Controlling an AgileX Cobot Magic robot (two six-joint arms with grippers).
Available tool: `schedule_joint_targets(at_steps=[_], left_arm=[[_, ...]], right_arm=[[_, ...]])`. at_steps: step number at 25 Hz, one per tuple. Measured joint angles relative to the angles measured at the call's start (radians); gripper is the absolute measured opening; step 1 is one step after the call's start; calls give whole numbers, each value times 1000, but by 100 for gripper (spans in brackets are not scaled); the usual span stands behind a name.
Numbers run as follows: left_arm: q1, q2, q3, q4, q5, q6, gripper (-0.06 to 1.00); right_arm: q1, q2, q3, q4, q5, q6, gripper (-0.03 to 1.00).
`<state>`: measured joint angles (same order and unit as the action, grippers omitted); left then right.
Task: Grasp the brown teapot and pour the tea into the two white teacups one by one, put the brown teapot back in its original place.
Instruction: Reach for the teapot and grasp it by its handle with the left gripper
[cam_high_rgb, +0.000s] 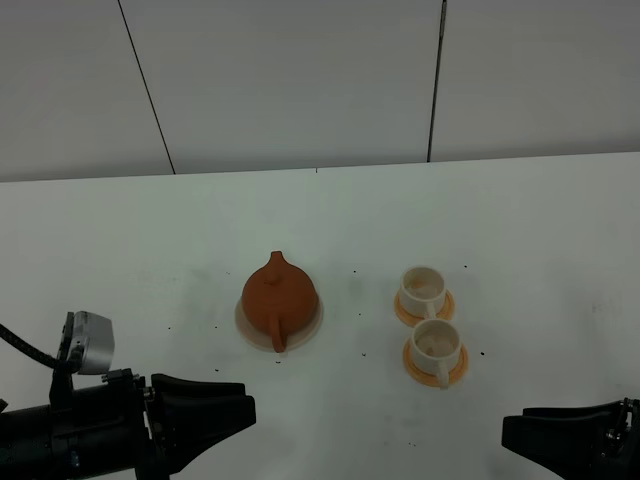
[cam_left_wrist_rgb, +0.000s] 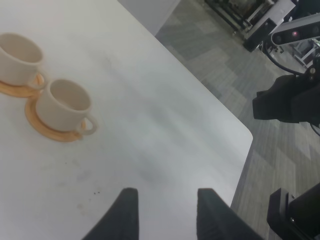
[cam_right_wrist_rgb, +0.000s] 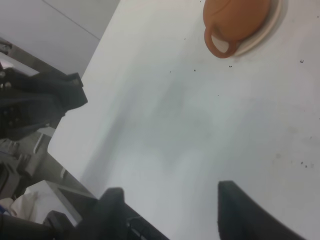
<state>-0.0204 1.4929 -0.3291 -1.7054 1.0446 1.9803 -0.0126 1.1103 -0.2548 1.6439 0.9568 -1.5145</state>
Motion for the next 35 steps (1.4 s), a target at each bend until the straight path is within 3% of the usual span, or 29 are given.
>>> schedule_joint_targets(at_steps=[15, 26, 35], left_arm=[[0, 0, 0, 1, -1, 0, 35], [0, 0, 0, -14, 32, -1, 35], [0, 0, 0, -14, 46, -43, 35]], right_arm=[[0, 0, 0, 0, 1, 1, 41], [0, 0, 0, 0, 112, 1, 41], [0, 0, -12, -8, 109, 65, 41]])
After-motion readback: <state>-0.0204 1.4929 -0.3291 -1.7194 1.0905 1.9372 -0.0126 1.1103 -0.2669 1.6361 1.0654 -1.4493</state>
